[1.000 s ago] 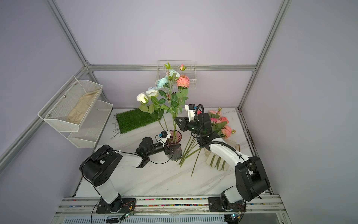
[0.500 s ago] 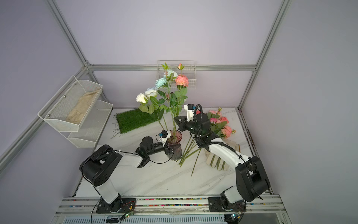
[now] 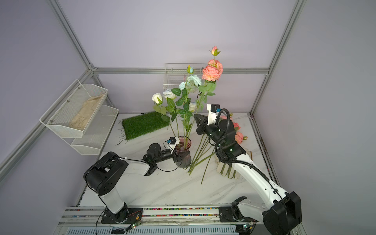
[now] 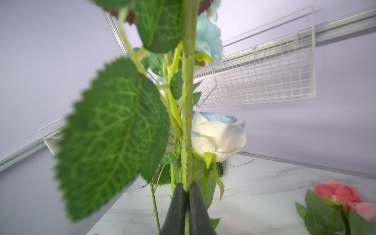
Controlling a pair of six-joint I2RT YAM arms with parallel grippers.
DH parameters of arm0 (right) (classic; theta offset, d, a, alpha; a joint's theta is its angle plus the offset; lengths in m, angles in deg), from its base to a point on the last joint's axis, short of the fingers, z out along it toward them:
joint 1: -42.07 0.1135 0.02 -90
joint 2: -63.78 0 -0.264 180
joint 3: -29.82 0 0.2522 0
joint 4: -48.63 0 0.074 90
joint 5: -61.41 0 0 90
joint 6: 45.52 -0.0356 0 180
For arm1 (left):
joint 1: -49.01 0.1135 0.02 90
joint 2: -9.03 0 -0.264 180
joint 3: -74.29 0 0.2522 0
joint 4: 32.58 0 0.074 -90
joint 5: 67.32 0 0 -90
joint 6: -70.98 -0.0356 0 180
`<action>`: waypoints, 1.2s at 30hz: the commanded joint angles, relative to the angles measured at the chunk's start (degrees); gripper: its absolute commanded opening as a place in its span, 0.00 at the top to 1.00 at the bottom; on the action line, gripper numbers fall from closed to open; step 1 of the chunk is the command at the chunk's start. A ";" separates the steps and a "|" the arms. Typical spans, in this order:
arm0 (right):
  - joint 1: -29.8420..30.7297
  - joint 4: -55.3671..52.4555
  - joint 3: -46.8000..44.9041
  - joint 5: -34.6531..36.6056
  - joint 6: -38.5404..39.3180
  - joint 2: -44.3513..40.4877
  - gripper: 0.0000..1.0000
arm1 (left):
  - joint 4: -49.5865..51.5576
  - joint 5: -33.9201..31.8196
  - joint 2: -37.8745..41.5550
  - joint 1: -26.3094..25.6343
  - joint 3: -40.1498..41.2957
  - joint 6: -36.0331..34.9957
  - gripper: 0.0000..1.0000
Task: Pick out pink flowers from the vase
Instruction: Pick up the flower from the vase, then place the flower at the center of the board, then place the vase at the center of the board.
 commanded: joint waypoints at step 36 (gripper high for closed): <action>-20.04 -15.46 -9.27 -6.57 -23.31 11.49 0.97 | 13.96 -2.06 -0.83 -0.33 2.82 -0.48 1.00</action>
